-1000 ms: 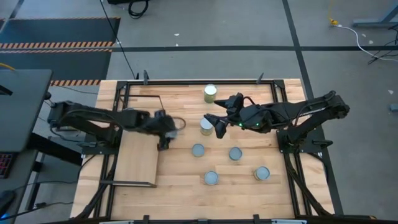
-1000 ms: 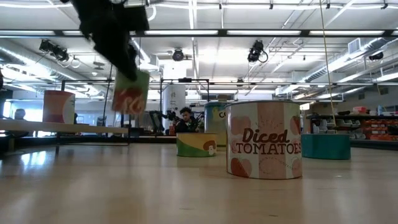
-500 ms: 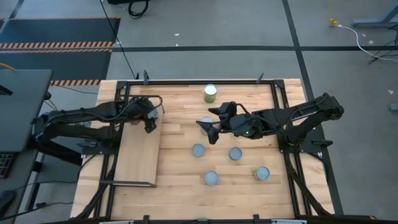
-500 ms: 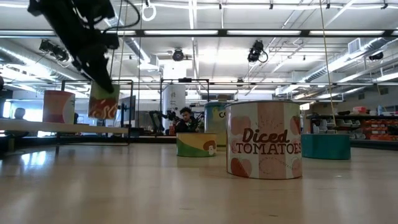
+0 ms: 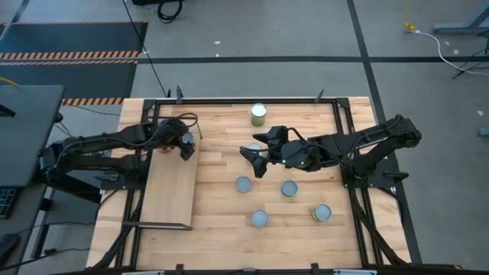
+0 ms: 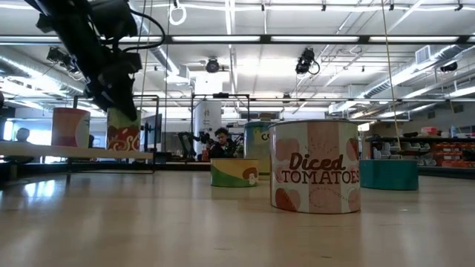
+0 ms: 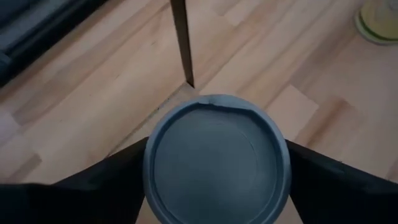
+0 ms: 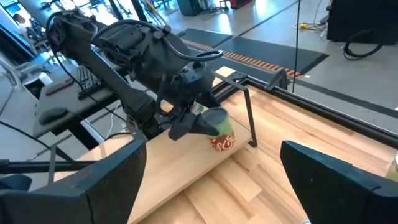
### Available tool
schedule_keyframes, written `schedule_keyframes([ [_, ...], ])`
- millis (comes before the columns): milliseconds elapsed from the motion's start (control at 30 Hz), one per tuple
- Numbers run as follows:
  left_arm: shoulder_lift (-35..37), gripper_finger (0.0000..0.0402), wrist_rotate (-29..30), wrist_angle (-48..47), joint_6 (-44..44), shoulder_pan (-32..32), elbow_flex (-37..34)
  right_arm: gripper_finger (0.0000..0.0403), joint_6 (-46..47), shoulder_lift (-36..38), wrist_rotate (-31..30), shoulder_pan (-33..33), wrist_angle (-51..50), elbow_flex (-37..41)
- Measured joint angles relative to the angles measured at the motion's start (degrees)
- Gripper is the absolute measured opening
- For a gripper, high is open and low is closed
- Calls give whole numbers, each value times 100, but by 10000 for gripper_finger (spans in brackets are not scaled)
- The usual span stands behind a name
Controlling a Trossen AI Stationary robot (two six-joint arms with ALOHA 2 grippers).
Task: Pick and place cans onto a shelf
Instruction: Put the canned spaghetti sauce on the shelf, then put the canned carrots on the shelf
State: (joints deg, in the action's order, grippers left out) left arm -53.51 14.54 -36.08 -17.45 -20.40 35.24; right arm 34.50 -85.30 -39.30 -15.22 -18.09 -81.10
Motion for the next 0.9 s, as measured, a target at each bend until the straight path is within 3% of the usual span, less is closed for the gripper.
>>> schedule_keyframes([
  [300, 4, 354, -80, -66, 4, 0, 17, 383, -244, 0, 3, 149, -2, 0],
  [567, 5, 354, 207, -759, 471, 0, 658, 383, -533, 2, 135, 271, -34, 0],
  [900, 6, 355, -42, -1313, 613, 0, 1546, 392, -468, 9, -54, 474, -2340, 0],
])
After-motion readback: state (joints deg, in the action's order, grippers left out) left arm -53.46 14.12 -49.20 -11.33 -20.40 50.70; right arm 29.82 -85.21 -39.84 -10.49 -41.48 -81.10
